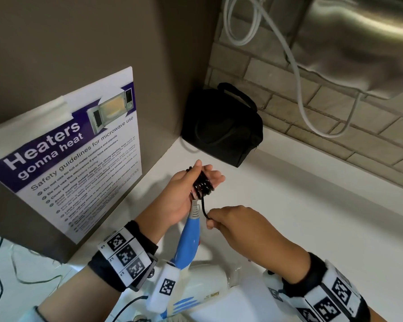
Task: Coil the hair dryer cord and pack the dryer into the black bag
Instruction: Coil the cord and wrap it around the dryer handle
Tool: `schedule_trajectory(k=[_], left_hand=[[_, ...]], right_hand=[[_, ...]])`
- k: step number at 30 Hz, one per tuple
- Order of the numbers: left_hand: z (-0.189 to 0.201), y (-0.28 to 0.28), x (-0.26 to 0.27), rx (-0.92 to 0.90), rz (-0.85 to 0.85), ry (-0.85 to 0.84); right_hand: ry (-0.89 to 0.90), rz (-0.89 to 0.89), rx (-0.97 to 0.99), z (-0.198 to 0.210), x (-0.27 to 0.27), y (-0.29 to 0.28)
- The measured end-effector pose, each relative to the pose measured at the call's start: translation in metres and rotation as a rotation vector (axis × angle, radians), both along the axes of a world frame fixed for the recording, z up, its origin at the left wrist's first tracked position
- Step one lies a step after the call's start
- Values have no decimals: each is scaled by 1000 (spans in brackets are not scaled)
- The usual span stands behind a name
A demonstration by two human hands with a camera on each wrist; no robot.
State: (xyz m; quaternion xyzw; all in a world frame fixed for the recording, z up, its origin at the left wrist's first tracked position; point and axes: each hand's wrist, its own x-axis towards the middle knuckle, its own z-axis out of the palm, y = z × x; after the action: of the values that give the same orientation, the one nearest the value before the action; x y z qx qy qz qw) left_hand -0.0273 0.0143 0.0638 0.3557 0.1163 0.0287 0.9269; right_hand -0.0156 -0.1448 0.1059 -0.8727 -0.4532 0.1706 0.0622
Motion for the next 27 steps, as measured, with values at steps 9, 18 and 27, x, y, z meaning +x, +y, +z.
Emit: schedule_trajectory(k=[9,18,27], left_hand=[[8,-2,-4,525,-200,-1],[20,-5,-16,440,-459,-89],[14,2,-11,325,-372,-36]], right_hand=[[-279,-64,170,40,25,9],[-247,-128,452,24,49,22],[-131,-165,569,23,46,14]])
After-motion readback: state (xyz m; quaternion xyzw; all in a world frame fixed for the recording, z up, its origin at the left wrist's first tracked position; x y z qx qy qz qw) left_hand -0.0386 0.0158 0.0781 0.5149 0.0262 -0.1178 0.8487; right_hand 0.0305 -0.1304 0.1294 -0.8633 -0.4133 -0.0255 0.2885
